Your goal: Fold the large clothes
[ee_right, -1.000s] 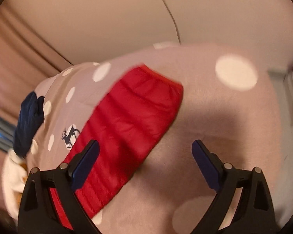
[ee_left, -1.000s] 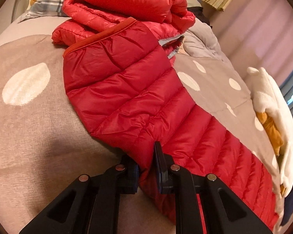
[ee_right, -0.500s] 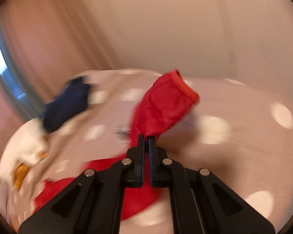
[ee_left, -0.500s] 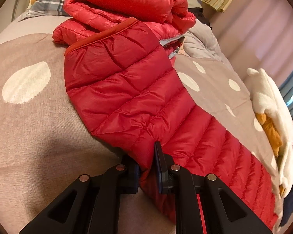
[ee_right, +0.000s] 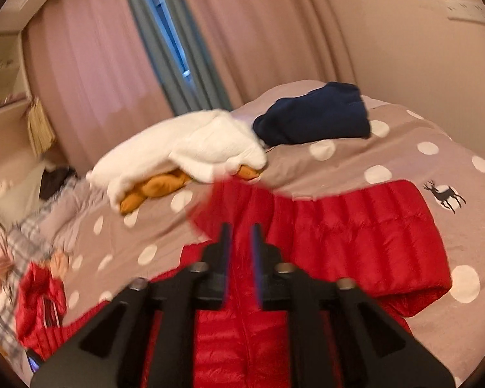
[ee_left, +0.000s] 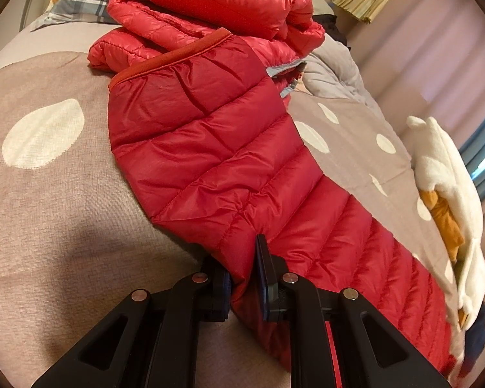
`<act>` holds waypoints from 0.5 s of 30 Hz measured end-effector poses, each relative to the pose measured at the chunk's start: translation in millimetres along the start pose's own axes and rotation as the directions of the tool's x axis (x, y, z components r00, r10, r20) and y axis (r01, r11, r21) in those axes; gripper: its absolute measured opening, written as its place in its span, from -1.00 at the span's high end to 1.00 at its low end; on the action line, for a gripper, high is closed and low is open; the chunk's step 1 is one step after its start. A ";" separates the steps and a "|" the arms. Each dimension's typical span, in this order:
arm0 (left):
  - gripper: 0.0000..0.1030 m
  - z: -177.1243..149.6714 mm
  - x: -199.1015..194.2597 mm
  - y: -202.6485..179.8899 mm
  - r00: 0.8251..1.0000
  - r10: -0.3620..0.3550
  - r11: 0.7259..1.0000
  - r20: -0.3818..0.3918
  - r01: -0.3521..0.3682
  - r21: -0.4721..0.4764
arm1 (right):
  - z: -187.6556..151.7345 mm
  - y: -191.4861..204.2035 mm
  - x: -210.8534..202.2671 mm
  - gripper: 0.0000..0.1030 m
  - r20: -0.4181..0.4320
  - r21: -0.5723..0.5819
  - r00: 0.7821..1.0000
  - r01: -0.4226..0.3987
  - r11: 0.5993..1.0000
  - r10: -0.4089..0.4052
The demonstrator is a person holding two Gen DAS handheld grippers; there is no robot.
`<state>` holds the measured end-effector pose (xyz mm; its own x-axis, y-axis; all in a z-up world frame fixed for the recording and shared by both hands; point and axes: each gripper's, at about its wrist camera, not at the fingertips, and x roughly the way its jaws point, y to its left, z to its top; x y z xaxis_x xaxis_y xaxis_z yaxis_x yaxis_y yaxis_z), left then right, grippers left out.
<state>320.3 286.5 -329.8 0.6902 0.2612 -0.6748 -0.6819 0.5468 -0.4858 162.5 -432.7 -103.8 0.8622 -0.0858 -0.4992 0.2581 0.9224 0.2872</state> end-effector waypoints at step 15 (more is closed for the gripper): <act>0.68 -0.3 -0.7 0.3 1.000 0.003 1.000 0.001 -0.003 0.004 | 9.8 -190.8 54.0 0.62 -0.148 0.109 0.909 0.406 0.907 -0.390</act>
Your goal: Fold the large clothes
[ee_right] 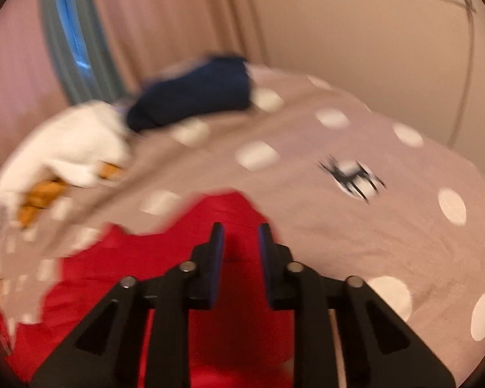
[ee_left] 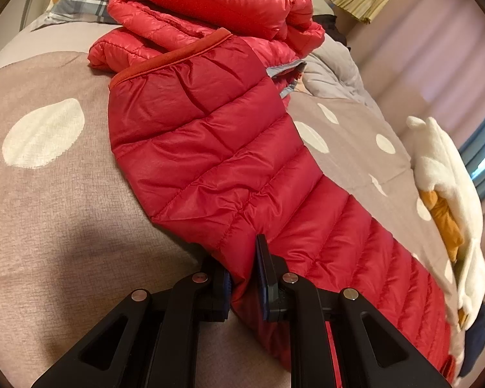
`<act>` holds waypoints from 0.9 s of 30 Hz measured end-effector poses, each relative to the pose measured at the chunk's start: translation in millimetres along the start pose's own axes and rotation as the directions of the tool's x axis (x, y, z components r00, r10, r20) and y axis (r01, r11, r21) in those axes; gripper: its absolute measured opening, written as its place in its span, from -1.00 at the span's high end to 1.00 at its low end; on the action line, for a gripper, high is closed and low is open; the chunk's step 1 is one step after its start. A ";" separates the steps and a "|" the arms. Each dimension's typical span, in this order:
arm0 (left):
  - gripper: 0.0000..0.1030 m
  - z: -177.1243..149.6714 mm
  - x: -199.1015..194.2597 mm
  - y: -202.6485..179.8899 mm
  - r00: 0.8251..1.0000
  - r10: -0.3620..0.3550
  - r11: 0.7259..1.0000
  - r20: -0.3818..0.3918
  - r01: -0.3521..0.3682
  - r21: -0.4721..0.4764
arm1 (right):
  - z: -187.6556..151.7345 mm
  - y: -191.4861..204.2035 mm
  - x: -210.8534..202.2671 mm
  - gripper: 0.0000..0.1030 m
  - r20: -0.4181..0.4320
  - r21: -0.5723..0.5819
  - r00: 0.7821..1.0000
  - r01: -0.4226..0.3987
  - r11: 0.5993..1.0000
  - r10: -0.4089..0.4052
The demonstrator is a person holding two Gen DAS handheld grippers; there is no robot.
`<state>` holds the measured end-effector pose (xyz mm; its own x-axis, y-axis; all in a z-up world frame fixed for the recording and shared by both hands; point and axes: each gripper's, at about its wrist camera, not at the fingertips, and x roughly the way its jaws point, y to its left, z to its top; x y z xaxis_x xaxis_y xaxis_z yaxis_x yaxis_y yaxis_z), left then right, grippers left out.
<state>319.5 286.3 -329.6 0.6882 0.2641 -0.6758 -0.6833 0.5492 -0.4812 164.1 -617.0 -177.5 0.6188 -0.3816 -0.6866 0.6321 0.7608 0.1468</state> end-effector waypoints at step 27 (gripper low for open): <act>0.76 -3.5 -21.1 -43.7 0.987 0.138 0.974 0.081 -0.150 0.169 | -93.2 67.2 14.3 0.77 -0.142 -0.289 0.988 -0.095 0.953 0.056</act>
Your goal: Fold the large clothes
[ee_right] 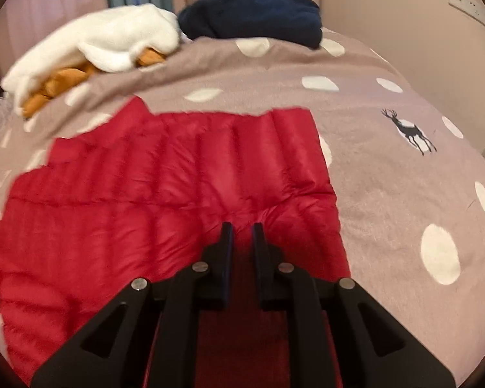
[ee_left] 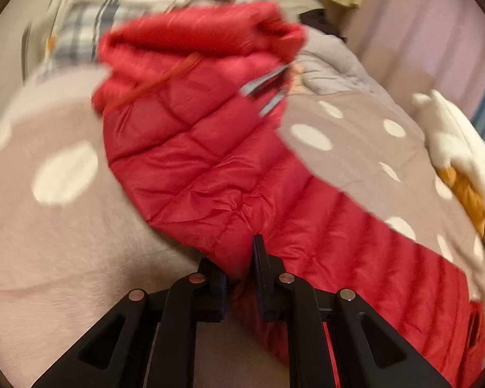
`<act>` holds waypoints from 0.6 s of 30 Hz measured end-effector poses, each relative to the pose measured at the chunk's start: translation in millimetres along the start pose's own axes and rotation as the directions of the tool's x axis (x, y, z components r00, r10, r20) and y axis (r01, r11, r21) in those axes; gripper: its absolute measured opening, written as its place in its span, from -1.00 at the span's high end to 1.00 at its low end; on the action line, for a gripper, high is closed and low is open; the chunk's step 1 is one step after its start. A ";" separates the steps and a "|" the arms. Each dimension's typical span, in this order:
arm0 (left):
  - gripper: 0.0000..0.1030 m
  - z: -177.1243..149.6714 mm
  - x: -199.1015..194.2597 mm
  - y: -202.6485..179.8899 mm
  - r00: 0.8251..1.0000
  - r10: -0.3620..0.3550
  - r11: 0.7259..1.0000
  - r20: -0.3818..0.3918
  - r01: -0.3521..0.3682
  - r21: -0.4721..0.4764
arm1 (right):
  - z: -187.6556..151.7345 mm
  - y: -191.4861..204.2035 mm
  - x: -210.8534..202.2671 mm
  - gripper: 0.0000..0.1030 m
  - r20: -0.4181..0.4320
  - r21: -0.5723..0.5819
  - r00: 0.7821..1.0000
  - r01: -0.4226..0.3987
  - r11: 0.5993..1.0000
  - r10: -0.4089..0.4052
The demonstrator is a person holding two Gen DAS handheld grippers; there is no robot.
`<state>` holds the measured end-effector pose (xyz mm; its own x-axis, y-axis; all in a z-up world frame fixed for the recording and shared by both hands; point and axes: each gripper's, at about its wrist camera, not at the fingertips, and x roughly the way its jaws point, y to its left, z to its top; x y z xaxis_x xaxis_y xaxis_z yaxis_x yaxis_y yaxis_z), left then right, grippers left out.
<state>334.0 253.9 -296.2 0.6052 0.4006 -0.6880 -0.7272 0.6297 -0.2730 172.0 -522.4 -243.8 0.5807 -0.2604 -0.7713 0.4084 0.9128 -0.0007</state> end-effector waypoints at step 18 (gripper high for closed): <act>0.76 -83.3 -218.4 -230.4 0.792 -0.609 0.702 -0.045 0.565 0.433 | -14.3 -55.3 -183.6 0.73 0.309 0.117 0.951 -0.008 0.993 -0.029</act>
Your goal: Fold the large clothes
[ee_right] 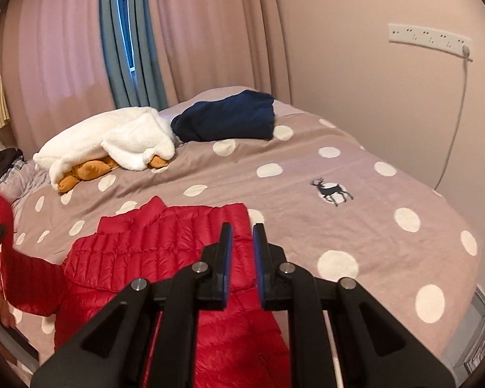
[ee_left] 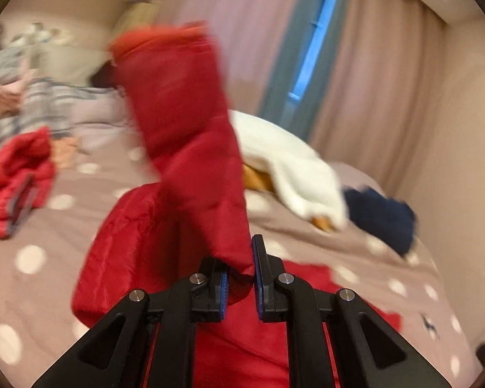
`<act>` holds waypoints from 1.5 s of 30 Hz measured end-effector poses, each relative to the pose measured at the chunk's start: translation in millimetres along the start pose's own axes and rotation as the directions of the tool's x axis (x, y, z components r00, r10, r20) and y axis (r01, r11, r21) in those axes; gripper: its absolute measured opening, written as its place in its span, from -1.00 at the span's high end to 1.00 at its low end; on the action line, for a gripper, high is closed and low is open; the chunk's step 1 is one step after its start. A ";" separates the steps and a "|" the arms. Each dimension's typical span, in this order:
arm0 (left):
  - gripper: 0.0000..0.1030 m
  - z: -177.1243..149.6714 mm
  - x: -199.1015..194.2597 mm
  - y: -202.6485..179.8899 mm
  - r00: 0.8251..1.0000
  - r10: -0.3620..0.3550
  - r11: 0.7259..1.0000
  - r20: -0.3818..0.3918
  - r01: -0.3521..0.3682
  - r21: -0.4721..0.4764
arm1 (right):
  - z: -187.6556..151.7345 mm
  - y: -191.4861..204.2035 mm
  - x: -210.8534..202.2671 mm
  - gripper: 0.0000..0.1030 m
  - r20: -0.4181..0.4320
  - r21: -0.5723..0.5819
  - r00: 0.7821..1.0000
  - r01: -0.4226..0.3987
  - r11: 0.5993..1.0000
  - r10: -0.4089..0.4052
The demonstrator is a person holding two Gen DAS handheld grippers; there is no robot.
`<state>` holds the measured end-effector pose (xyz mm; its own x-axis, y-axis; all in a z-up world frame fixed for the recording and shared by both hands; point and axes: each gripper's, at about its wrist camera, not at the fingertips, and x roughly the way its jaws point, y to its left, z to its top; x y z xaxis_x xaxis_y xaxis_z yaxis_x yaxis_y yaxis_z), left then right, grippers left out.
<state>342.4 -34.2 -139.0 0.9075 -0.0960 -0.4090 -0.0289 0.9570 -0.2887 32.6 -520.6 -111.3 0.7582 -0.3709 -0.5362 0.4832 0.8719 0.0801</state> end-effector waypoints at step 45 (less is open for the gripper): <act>0.06 -55.3 6.3 86.8 0.937 0.300 0.946 -0.177 -0.316 -0.071 | -37.3 93.0 181.2 0.66 -0.205 -0.227 0.978 -0.004 0.974 -0.044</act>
<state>322.5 33.1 -214.6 0.7679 0.1490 -0.6230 -0.3441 0.9163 -0.2049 198.6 -494.8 -232.3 0.6302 -0.3352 -0.7004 0.3683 0.9231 -0.1103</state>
